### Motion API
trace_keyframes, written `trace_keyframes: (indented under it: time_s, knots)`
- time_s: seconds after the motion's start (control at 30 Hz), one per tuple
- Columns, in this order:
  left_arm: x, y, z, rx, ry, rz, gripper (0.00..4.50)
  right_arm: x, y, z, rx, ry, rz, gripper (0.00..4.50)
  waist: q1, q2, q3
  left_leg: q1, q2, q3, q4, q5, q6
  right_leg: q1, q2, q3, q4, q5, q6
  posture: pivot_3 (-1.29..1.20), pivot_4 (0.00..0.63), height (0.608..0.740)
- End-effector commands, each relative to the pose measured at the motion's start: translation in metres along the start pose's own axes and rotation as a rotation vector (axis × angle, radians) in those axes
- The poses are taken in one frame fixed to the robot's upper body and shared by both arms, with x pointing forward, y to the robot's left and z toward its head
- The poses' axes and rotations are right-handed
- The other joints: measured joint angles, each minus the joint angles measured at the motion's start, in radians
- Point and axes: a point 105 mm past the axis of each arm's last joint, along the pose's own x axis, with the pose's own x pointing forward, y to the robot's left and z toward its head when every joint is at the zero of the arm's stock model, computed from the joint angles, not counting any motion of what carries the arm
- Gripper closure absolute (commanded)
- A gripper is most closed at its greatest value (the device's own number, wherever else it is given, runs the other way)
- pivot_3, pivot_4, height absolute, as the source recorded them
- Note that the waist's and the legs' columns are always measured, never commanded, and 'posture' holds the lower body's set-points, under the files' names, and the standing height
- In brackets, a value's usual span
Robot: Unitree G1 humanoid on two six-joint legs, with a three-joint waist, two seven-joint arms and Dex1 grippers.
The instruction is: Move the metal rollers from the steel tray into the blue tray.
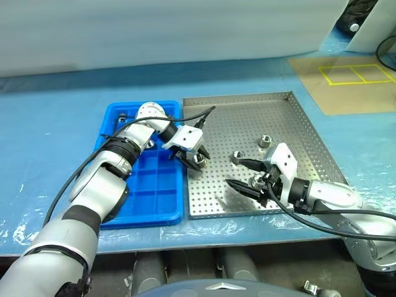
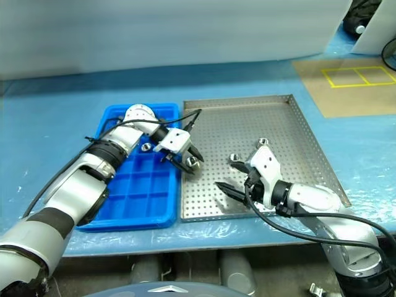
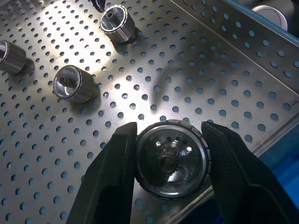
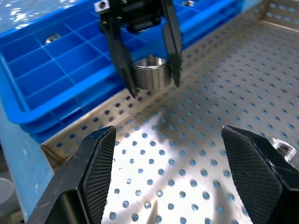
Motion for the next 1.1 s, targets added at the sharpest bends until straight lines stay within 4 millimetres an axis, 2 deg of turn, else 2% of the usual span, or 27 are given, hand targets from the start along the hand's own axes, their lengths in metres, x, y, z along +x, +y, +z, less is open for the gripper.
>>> trace_keyframes:
  time_s: [0.03, 0.17, 0.27, 0.37, 0.43, 0.53, 0.7, 0.87, 1.1]
  knots:
    - [-0.02, 0.001, 0.012, 0.015, -0.034, 0.051, 2.65, 0.008, 0.002, 0.006, -0.033, -0.008, 0.08, 0.82, 0.013, 0.0, 0.0, 0.0, 0.0, 0.0, 0.0, 0.0, 0.0, 0.0, 0.0, 0.0, 0.0, 0.0, 0.0, -0.34, 0.15, 0.74]
    - [-0.053, -0.01, 0.02, -0.031, -0.058, 0.136, 2.65, 0.026, 0.0, 0.013, -0.072, -0.022, 0.174, 0.82, 0.032, 0.0, 0.0, 0.0, 0.001, 0.001, -0.002, 0.002, -0.003, -0.003, 0.0, 0.0, 0.003, 0.0, 0.0, -0.25, 0.15, 0.74]
    - [-0.069, -0.019, 0.023, -0.073, -0.059, 0.185, 2.65, 0.036, -0.001, 0.015, -0.094, -0.023, 0.232, 0.82, 0.058, 0.0, 0.0, 0.001, 0.001, 0.001, -0.007, 0.004, -0.006, -0.004, 0.001, -0.001, 0.003, -0.001, -0.001, -0.17, 0.15, 0.74]
    - [-0.085, -0.037, 0.023, -0.132, -0.037, 0.244, 2.65, 0.048, -0.003, 0.015, -0.123, -0.019, 0.287, 0.82, 0.079, 0.001, 0.0, 0.001, 0.001, 0.001, -0.008, 0.004, -0.007, -0.005, 0.001, -0.001, 0.003, -0.001, -0.002, -0.08, 0.15, 0.74]
    - [-0.092, -0.049, 0.019, -0.18, -0.014, 0.29, 2.65, 0.055, -0.004, 0.016, -0.14, -0.021, 0.317, 0.82, 0.088, 0.0, 0.0, 0.001, 0.001, 0.001, -0.008, 0.005, -0.008, -0.006, 0.001, -0.002, 0.004, -0.001, -0.002, -0.03, 0.15, 0.74]
    - [-0.106, -0.062, 0.002, -0.273, 0.048, 0.431, 2.65, 0.069, -0.006, 0.02, -0.175, -0.029, 0.363, 0.82, 0.1, 0.001, 0.001, 0.001, 0.002, 0.0, -0.009, 0.006, -0.01, -0.006, 0.001, -0.002, 0.005, -0.001, -0.002, 0.03, 0.15, 0.74]
    - [-0.112, -0.065, -0.022, -0.343, 0.097, 0.606, 2.65, 0.079, -0.009, 0.022, -0.203, -0.038, 0.395, 0.82, 0.146, 0.001, 0.001, 0.0, 0.002, 0.0, -0.01, 0.008, -0.013, -0.006, 0.0, -0.006, 0.006, -0.001, -0.002, 0.08, 0.15, 0.74]
    - [-0.112, -0.068, -0.046, -0.42, 0.106, 0.714, 2.65, 0.081, -0.011, 0.022, -0.217, -0.038, 0.402, 0.82, 0.163, 0.001, 0.001, -0.001, 0.001, -0.001, -0.009, 0.008, -0.013, -0.006, 0.0, -0.006, 0.006, -0.001, -0.002, 0.09, 0.15, 0.74]
    - [-0.097, -0.055, -0.06, -0.427, 0.092, 0.729, 2.65, 0.077, -0.014, 0.018, -0.222, -0.026, 0.372, 0.82, 0.164, 0.0, 0.0, -0.002, 0.001, -0.004, -0.009, 0.01, -0.017, -0.006, 0.0, -0.007, 0.007, -0.001, -0.002, 0.05, 0.15, 0.74]
